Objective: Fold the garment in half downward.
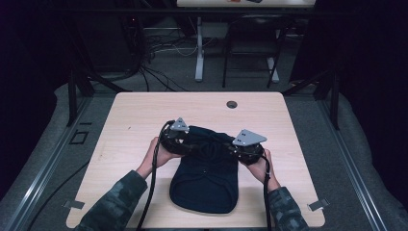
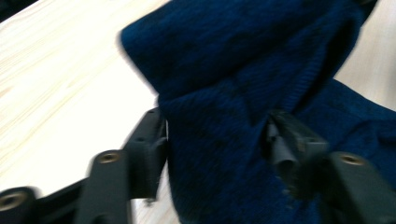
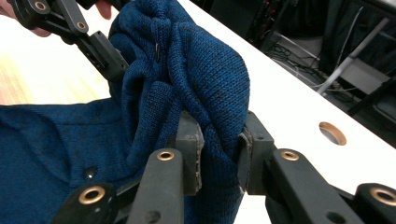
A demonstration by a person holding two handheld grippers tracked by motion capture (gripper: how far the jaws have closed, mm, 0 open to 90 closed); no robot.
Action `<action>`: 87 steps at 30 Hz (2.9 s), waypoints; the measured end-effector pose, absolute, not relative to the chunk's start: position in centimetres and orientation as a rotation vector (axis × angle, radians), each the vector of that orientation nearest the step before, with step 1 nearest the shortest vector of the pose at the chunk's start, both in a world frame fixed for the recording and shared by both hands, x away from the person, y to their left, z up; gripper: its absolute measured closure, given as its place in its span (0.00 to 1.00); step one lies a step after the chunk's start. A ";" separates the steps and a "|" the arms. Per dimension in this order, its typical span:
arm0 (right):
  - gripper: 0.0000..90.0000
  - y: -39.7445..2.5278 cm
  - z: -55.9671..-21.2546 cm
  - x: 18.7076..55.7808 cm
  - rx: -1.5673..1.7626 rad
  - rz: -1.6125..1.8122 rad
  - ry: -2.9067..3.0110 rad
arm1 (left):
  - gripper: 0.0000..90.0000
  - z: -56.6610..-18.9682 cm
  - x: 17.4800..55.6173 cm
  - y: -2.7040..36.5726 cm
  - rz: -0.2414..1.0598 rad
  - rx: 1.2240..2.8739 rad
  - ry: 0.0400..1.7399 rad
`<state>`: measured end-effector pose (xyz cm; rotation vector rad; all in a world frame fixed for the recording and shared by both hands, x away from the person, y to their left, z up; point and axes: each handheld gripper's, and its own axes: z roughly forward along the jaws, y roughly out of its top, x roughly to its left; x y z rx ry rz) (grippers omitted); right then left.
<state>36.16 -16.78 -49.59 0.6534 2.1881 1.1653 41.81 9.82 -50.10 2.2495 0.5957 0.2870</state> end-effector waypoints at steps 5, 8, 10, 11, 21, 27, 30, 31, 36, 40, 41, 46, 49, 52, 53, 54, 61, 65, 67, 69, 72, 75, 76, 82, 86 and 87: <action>0.81 -16.8 -48.9 36.4 0.660 1.136 2.168 | 0.82 -49.7 41.5 9.4 0.346 2.255 0.561; 0.81 -16.6 -48.3 36.6 0.661 1.113 2.168 | 0.86 -49.3 41.2 9.3 0.413 2.259 0.548; 0.80 -16.3 -48.1 36.7 0.662 1.097 2.177 | 0.87 -49.2 41.1 9.4 0.449 2.239 0.555; 0.79 -16.3 -47.9 36.8 0.668 1.093 2.199 | 0.87 -49.2 41.0 9.5 0.458 2.225 0.563; 0.58 -16.5 -48.4 37.9 0.922 1.039 2.418 | 0.89 -48.9 40.6 9.3 0.528 2.172 0.556; 0.69 -16.6 -48.8 37.5 0.954 1.059 2.415 | 0.88 -48.8 40.4 9.4 0.535 2.175 0.545; 0.73 -16.4 -48.8 37.2 0.953 1.073 2.382 | 0.87 -49.0 40.2 9.6 0.527 2.179 0.548; 0.75 -16.1 -48.7 36.9 0.947 1.070 2.360 | 0.85 -49.1 40.2 9.6 0.517 2.183 0.551; 0.77 -15.6 -48.1 36.5 0.911 1.068 2.327 | 0.83 -49.9 40.2 10.3 0.484 2.178 0.581; 0.76 -14.4 -47.9 36.1 0.884 1.009 2.321 | 0.82 -50.5 40.0 10.7 0.477 2.167 0.608; 0.76 -14.4 -47.9 36.1 0.884 1.009 2.321 | 0.82 -50.7 39.9 10.8 0.471 2.165 0.614; 0.75 -13.7 -47.9 35.6 0.864 0.975 2.363 | 0.81 -51.7 39.8 11.3 0.446 2.160 0.639; 0.74 -13.6 -48.1 35.4 0.876 0.981 2.385 | 0.82 -52.1 39.7 11.5 0.431 2.151 0.648; 0.74 -13.5 -48.4 35.2 0.896 0.999 2.394 | 0.82 -52.3 39.7 11.5 0.429 2.155 0.655; 0.74 -13.5 -48.5 35.1 0.895 0.997 2.411 | 0.82 -52.3 39.7 11.4 0.430 2.155 0.660; 0.74 -13.5 -48.6 35.0 0.897 1.000 2.414 | 0.82 -52.4 39.7 11.4 0.426 2.155 0.662; 0.75 -13.5 -49.6 34.8 0.935 1.051 2.443 | 0.82 -52.6 39.7 11.4 0.403 2.158 0.677; 0.75 -13.8 -49.9 34.9 0.930 1.034 2.431 | 0.82 -52.5 39.4 11.1 0.389 2.162 0.669; 0.76 -14.1 -50.1 35.1 0.935 0.993 2.404 | 0.82 -52.5 39.2 10.8 0.390 2.164 0.658; 0.76 -14.5 -50.3 35.6 0.952 0.994 2.390 | 0.81 -52.5 39.0 10.5 0.381 2.164 0.652; 0.76 -15.2 -50.2 36.3 0.976 0.991 2.369 | 0.81 -52.5 38.8 10.0 0.381 2.167 0.635; 0.76 -15.2 -49.6 36.3 0.955 0.982 2.361 | 0.81 -52.5 38.8 10.1 0.374 2.162 0.638; 0.76 -15.2 -49.6 36.3 0.955 0.982 2.361 | 0.81 -52.5 38.8 10.2 0.366 2.161 0.641; 0.74 -14.5 -49.1 35.2 0.902 0.999 2.394 | 0.72 -52.6 38.9 11.5 0.327 2.135 0.658; 0.74 -14.2 -49.2 34.6 0.883 0.994 2.416 | 0.67 -52.6 38.5 12.1 0.312 2.135 0.644; 0.74 -14.3 -49.2 34.5 0.875 0.995 2.423 | 0.67 -52.6 38.4 12.1 0.314 2.136 0.640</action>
